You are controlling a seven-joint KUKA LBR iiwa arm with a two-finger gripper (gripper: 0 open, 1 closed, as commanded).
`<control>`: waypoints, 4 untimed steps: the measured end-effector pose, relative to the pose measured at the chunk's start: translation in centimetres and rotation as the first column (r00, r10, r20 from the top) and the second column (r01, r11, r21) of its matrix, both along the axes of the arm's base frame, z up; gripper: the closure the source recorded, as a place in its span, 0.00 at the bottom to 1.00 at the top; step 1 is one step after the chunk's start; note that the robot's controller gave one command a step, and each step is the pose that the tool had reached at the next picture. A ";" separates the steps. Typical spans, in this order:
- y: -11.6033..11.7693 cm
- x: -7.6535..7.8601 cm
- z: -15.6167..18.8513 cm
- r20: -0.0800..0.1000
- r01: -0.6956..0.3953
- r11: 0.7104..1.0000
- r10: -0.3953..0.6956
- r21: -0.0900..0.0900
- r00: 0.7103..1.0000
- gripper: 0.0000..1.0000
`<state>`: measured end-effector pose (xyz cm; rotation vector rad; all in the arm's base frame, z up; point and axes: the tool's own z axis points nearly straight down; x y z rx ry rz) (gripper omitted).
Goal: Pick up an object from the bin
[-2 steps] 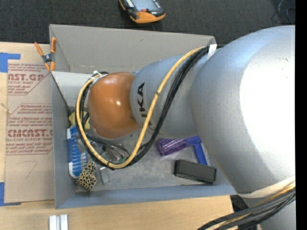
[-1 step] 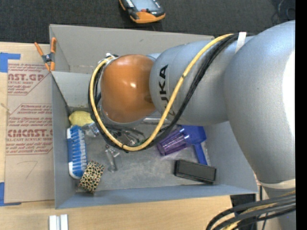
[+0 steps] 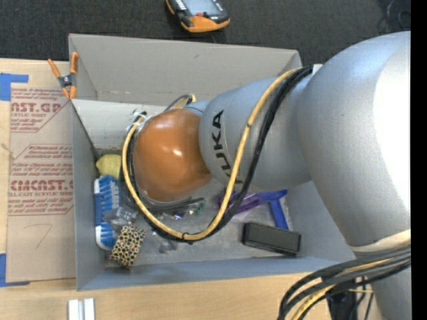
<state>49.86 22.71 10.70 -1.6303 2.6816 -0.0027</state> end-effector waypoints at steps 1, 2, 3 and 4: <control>-1.9 -0.8 -1.3 0.001 0.253 0.967 -0.253 0.006 0.967 0.00; -0.7 0.1 -2.6 0.016 -0.050 0.999 0.050 0.002 0.999 0.00; -0.9 -0.3 -3.0 0.007 0.122 0.993 -0.122 0.000 0.992 0.00; -0.9 -0.5 -3.4 0.020 -0.059 0.998 0.059 -0.009 0.998 0.00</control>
Offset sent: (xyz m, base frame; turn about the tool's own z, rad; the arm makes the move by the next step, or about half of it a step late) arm -0.0014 0.0016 -0.0370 -0.1694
